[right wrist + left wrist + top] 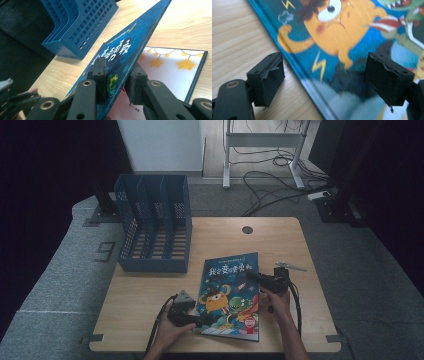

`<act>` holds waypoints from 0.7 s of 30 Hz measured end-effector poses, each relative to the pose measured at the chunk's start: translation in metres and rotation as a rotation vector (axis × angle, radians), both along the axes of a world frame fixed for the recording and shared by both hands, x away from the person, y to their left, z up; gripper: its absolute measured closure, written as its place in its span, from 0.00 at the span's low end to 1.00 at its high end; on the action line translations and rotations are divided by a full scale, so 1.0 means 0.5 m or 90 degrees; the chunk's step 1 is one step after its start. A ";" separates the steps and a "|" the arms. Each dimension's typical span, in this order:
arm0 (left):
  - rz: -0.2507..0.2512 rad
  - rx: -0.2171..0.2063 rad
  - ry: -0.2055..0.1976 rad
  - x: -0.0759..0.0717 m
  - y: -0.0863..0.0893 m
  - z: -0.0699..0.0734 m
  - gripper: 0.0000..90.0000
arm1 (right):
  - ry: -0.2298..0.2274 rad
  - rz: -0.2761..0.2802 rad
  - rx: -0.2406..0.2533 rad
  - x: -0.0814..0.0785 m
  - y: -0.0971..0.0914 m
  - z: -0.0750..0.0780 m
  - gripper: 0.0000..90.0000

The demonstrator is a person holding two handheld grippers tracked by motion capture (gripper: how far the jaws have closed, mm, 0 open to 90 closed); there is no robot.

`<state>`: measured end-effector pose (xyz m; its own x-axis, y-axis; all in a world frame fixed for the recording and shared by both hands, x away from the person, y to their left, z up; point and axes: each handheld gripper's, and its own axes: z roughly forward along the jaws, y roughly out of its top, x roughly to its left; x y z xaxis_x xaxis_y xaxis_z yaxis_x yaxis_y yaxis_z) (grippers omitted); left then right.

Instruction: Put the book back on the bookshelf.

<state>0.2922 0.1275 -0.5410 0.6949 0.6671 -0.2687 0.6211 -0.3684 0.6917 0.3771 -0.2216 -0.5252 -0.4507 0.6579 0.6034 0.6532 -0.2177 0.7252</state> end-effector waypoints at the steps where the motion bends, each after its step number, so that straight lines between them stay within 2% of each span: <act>1: 0.000 0.000 0.000 0.000 0.000 0.000 0.17 | 0.000 0.000 0.000 0.000 0.000 0.000 0.79; 2: -0.011 0.005 0.001 -0.004 -0.007 0.000 0.17 | 0.001 -0.013 0.000 0.000 -0.013 0.001 0.80; 6: -0.027 0.012 0.000 -0.010 -0.017 0.001 0.17 | 0.003 -0.025 0.000 0.000 -0.030 0.002 0.80; 21: -0.061 0.029 0.000 -0.032 -0.030 0.003 0.16 | 0.007 -0.041 0.001 0.001 -0.054 -0.001 0.80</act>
